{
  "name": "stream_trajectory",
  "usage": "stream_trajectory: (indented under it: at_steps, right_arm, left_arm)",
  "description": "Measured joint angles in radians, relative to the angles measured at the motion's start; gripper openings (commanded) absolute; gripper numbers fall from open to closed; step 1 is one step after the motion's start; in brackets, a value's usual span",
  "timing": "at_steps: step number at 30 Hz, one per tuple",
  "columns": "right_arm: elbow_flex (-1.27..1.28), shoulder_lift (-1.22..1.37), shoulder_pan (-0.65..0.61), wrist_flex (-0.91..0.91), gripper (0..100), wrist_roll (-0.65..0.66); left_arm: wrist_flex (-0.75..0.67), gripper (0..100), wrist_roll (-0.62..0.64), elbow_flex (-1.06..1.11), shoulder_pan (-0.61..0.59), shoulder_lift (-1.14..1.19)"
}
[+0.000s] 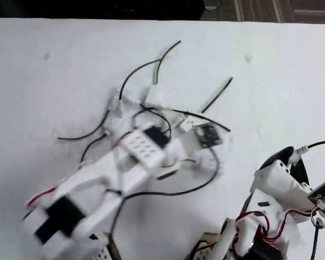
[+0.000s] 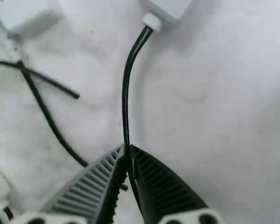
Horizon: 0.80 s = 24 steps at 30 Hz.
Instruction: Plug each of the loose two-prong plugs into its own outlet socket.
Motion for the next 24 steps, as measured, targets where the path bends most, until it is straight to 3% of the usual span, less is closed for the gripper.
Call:
stream_trajectory:
  at_steps: [6,11,13,17,24]
  right_arm:
    - [0.0,0.0,-0.002,0.0,1.6,0.0]
    - [0.0,0.0,-0.08,0.0,1.7,0.0]
    - [0.0,0.0,-0.1,0.0,1.7,0.0]
    - [0.0,0.0,-0.107,0.0,1.7,0.0]
    - [0.0,0.0,-0.109,0.0,1.7,0.0]
  left_arm:
    - [0.002,2,0.0,0.319,-0.244,-0.371]
    - [0.003,3,-0.064,0.58,-0.388,-0.678]
    - [0.003,8,-0.101,0.657,-0.436,-0.801]
    - [0.057,33,-0.143,0.686,-0.456,-1.023]
    - [0.04,32,-0.123,0.667,-0.385,-1.096]
